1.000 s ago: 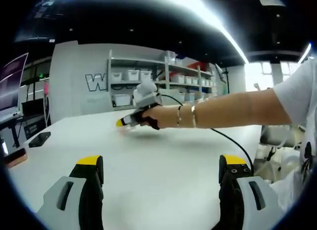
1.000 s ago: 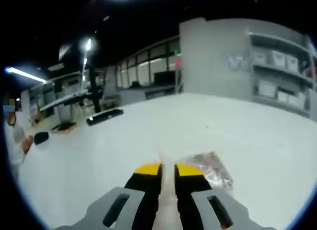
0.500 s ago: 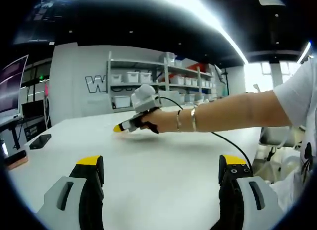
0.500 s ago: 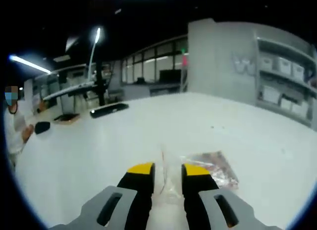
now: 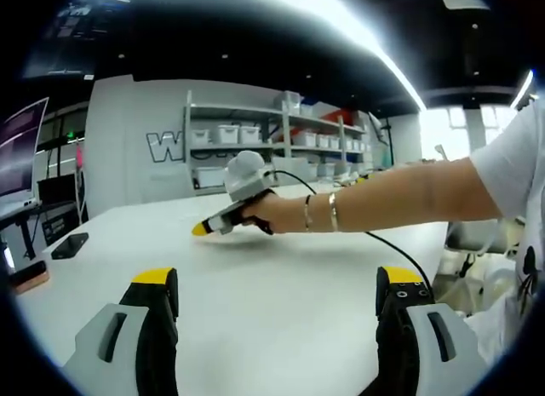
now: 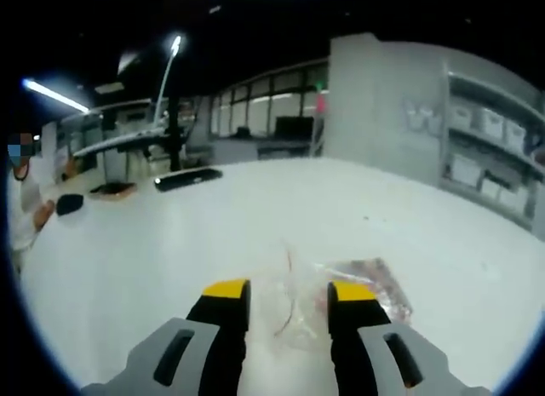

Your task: Open the resealable bag by pulling the two sides of the seal apart until the entire bag opening is separated and visibly accessible.

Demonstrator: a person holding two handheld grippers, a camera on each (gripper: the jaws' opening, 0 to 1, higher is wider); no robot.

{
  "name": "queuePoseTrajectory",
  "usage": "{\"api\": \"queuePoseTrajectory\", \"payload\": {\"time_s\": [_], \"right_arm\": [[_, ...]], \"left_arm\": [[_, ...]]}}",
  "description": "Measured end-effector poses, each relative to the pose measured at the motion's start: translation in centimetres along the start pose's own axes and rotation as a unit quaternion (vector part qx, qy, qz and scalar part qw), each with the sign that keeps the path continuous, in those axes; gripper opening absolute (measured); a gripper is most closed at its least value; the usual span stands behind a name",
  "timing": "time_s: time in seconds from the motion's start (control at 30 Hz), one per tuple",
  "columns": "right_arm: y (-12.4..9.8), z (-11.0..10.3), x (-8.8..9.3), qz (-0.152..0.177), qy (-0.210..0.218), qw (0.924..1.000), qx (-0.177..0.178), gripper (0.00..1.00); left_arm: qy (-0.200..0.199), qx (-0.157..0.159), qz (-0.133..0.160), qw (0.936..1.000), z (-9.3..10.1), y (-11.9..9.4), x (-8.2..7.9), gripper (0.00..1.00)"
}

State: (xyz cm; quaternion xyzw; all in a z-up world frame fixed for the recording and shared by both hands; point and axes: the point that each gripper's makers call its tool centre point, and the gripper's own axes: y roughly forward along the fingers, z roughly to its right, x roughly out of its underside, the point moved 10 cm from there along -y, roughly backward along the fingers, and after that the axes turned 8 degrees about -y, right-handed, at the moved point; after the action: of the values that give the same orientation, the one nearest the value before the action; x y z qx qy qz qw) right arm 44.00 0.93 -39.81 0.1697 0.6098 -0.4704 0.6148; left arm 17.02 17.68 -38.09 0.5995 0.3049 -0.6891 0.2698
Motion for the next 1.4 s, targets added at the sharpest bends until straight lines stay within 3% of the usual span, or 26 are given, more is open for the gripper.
{"api": "queuePoseTrajectory", "payload": {"time_s": [0.3, 0.47, 0.67, 1.4], "right_arm": [[-0.5, 0.7, 0.1, 0.003, 0.018, 0.9995, 0.028, 0.62], [-0.7, 0.9, 0.0, 0.005, 0.01, 0.9991, 0.04, 0.72], [-0.6, 1.4, 0.2, 0.0, 0.015, 0.998, 0.061, 1.0], [-1.4, 1.7, 0.5, 0.01, 0.034, 0.9978, 0.055, 1.0]], "left_arm": [[0.001, 0.0, -0.001, 1.0, 0.0, 0.0, 0.0, 0.95], [0.001, 0.0, -0.002, 1.0, 0.0, 0.0, 0.0, 0.95], [0.001, -0.001, -0.002, 1.0, -0.1, 0.0, 0.0, 0.95], [0.008, -0.004, -0.003, 1.0, 0.1, -0.1, -0.1, 0.95]]}}
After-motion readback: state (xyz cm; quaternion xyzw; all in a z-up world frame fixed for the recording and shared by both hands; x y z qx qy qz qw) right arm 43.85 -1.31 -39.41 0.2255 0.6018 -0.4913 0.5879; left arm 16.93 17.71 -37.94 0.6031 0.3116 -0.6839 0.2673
